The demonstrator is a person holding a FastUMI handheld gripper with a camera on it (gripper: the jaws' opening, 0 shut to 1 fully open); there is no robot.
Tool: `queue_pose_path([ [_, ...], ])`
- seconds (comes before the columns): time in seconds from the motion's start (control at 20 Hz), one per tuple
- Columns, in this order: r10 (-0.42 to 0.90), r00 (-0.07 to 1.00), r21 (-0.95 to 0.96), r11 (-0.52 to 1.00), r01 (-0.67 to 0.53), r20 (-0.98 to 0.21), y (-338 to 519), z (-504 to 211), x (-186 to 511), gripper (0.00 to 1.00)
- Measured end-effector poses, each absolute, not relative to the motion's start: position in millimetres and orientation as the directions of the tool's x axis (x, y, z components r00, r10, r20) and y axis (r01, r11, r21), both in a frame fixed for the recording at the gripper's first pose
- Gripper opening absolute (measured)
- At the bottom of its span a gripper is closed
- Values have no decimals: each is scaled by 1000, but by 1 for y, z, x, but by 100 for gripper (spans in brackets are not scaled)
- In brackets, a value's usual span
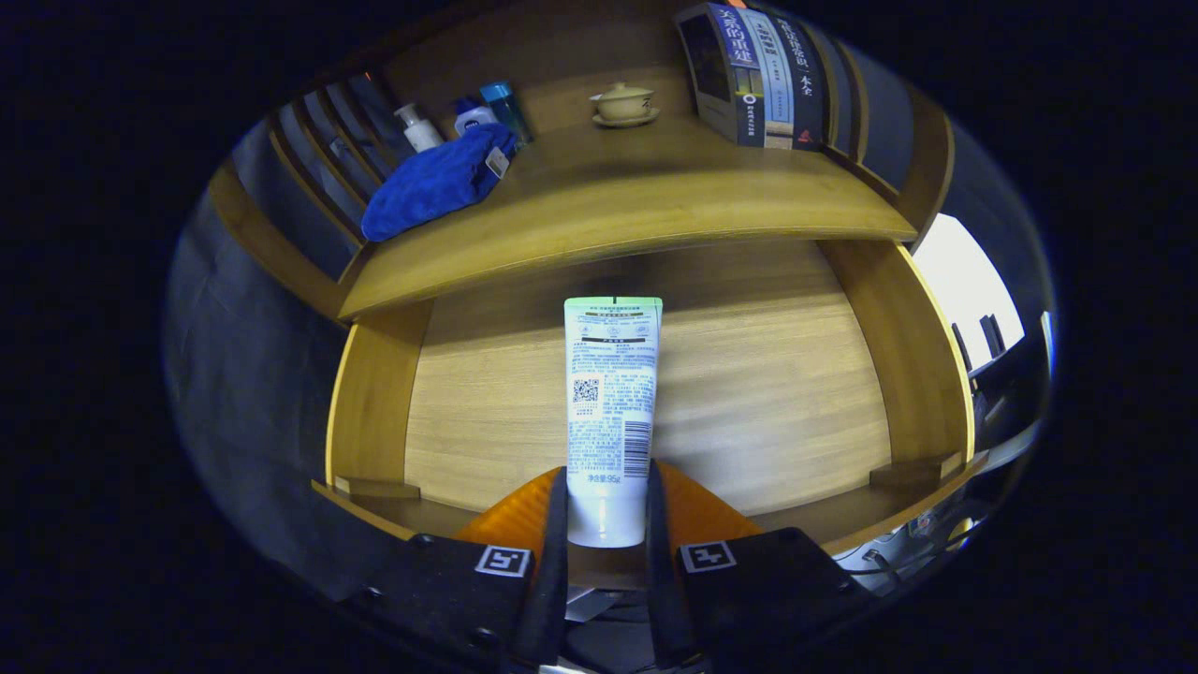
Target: Pull open the drawer, take out the items inside it, and place them on the countertop above the cabinet.
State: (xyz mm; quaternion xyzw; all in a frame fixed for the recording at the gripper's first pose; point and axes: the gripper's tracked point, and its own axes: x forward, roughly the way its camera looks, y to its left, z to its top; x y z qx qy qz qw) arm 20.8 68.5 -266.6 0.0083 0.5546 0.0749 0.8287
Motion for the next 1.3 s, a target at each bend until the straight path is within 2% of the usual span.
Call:
queue_pose_path([
  [0.6, 154, 462, 67, 978, -200, -873, 61, -198, -2, 44],
  [1.3, 161, 552, 22, 968, -249, -818, 101, -152, 65, 44],
])
